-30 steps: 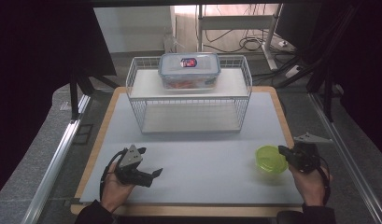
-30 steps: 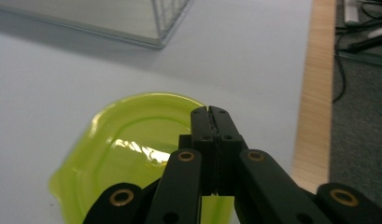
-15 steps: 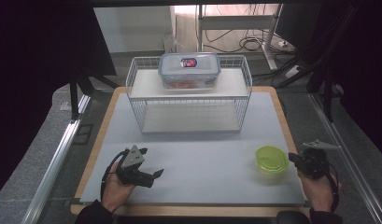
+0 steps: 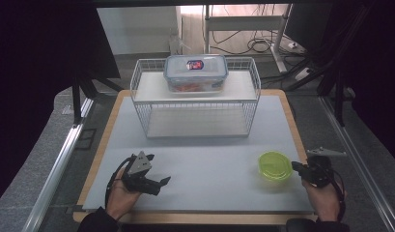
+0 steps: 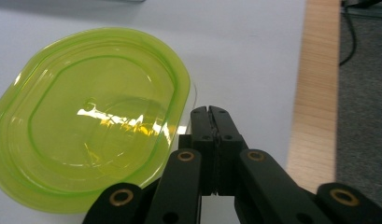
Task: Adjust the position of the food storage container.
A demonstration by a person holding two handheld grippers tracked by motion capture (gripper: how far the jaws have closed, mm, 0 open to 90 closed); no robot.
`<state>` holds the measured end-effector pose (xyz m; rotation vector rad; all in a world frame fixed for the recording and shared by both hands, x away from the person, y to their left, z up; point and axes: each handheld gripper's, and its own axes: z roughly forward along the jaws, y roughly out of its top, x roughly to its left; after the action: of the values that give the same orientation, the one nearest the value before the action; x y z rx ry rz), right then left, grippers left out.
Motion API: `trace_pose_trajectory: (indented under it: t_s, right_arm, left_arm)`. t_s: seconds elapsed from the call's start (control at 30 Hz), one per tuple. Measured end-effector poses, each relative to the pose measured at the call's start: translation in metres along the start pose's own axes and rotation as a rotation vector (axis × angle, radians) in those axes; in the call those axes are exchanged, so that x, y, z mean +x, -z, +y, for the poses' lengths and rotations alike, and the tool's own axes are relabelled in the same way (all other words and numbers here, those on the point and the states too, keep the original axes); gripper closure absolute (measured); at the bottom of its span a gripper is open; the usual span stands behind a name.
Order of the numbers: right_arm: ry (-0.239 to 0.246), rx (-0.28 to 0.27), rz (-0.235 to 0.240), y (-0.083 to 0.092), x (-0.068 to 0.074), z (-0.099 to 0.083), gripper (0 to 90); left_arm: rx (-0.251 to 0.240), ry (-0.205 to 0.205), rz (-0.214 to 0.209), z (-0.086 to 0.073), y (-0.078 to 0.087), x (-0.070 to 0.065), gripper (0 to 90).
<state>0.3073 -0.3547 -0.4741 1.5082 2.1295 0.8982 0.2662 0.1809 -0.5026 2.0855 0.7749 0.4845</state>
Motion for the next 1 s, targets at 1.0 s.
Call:
trace_pose_trajectory:
  t_s: [1.0]
  right_arm:
    - [0.019,0.103,0.197,-0.038,0.037,-0.004,89.9]
  left_arm:
    - [0.016,-0.004,-0.002,0.000,-0.002,0.000,3.8]
